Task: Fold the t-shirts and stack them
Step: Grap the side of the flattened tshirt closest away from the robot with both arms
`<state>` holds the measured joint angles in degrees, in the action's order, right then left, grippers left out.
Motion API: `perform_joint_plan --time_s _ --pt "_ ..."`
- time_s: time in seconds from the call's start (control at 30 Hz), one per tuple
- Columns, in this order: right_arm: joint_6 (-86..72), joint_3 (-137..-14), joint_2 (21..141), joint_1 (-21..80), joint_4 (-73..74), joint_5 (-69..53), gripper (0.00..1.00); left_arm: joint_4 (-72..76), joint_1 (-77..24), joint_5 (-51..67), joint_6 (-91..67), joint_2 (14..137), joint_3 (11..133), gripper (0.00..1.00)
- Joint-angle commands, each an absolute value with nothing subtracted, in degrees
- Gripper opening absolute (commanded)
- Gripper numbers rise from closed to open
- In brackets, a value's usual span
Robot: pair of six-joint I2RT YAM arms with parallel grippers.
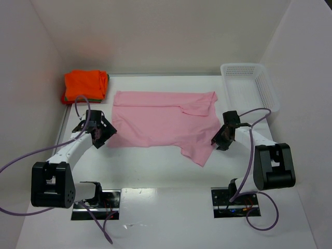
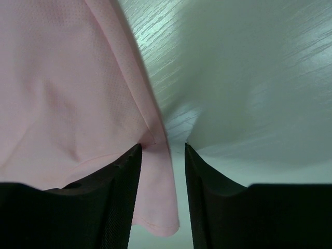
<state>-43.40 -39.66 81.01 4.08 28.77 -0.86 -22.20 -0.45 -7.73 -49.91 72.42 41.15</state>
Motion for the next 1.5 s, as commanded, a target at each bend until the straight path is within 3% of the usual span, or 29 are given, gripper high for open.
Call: perform_joint_plan --time_s 0.0,0.27,0.57,0.63,1.47 --pt "-45.4 -37.4 80.2 4.0 25.2 0.6 0.44 -20.8 -0.1 -8.7 -50.6 72.2 41.5 0.85" --pt "-46.0 -37.4 80.8 4.0 24.7 1.8 0.33 -21.4 -0.1 -8.7 -50.6 72.2 41.0 0.85" --pt "-47.2 -38.5 81.0 4.6 26.4 4.3 0.03 -22.0 -0.1 -9.8 -50.6 71.6 41.0 0.81" --pt "-47.7 -38.5 79.4 4.6 27.8 6.1 0.0 -22.0 -0.1 -9.8 -50.6 72.2 40.4 0.81" --pt "-48.3 -37.9 76.6 4.6 27.9 6.1 0.0 -20.7 -0.1 -6.5 -49.6 77.7 37.1 0.58"
